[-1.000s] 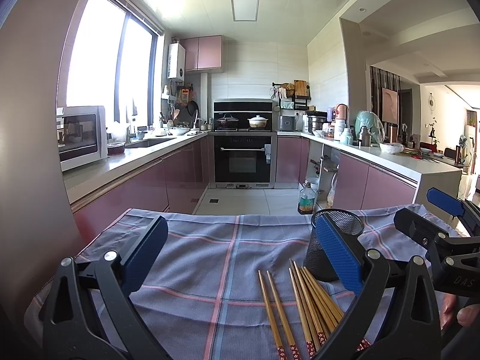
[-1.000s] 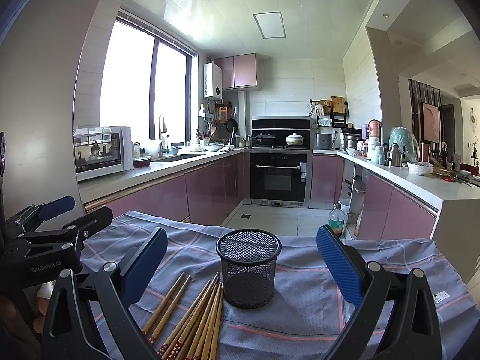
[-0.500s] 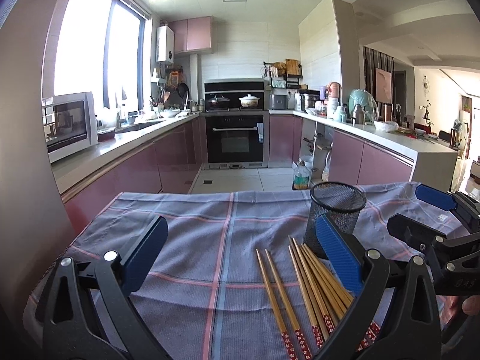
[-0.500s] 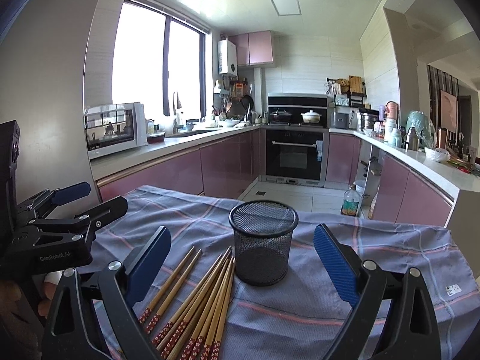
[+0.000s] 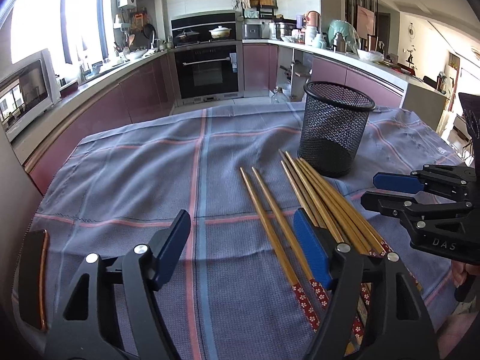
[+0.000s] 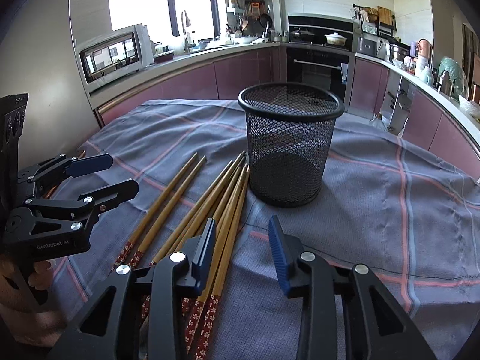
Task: Organize utensils
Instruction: 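Lower the left tool onto one chopstick and close it while the right tool grasps another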
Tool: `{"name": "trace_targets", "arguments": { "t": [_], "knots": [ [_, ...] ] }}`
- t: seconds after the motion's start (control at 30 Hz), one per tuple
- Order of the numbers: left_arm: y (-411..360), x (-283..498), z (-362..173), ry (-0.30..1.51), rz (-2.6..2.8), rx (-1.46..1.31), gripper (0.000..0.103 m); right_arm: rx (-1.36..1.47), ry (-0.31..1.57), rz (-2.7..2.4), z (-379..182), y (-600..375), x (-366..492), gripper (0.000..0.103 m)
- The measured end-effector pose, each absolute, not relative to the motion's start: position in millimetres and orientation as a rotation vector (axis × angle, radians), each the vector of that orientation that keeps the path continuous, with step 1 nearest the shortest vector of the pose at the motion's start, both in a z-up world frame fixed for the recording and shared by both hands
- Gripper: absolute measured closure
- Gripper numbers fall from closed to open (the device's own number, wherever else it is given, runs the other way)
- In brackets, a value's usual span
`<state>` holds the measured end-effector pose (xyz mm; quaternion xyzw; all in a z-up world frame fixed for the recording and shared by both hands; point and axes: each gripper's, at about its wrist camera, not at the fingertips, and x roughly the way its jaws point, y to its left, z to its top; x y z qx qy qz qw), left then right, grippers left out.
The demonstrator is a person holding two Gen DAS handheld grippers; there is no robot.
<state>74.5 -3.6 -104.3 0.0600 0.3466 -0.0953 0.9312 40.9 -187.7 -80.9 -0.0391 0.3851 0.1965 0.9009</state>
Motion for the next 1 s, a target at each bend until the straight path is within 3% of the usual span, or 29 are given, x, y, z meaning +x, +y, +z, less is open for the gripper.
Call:
{"name": "trace_targets", "arguments": {
  "t": [0.07,0.13,0.37,0.47,0.8,0.87,0.9,1.0],
  "knots": [
    [-4.6,79.6,-110.5,0.744,-0.215,0.124,0.039,-0.073,0.821,0.414,-85.1,-188.8,42.7,0.079],
    [-6.7,83.1,-115.6,0.769,-0.236,0.129,0.039,-0.07,0.839,0.421,-87.5,-189.2,44.5,0.079],
    [-14.3,94.7,-126.5,0.863,-0.28,0.137,0.059,-0.084,0.874,0.438,-93.0,-187.6,50.6,0.082],
    [-14.7,99.7,-129.6,0.895,-0.294,0.129,0.063,-0.099,0.889,0.433,-94.7,-184.7,53.6,0.082],
    [-20.0,119.7,-132.9,0.932,-0.323,0.138,0.063,-0.146,0.909,0.425,-97.7,-169.3,71.6,0.081],
    [-21.2,124.0,-132.6,0.937,-0.319,0.13,0.065,-0.134,0.912,0.425,-97.6,-170.8,73.2,0.084],
    [-21.9,126.0,-132.3,0.939,-0.315,0.127,0.066,-0.12,0.917,0.432,-97.7,-171.7,74.0,0.092],
    [-19.8,129.6,-130.9,0.946,-0.305,0.088,0.08,-0.097,0.914,0.438,-96.8,-174.4,73.6,0.097]
  ]
}}
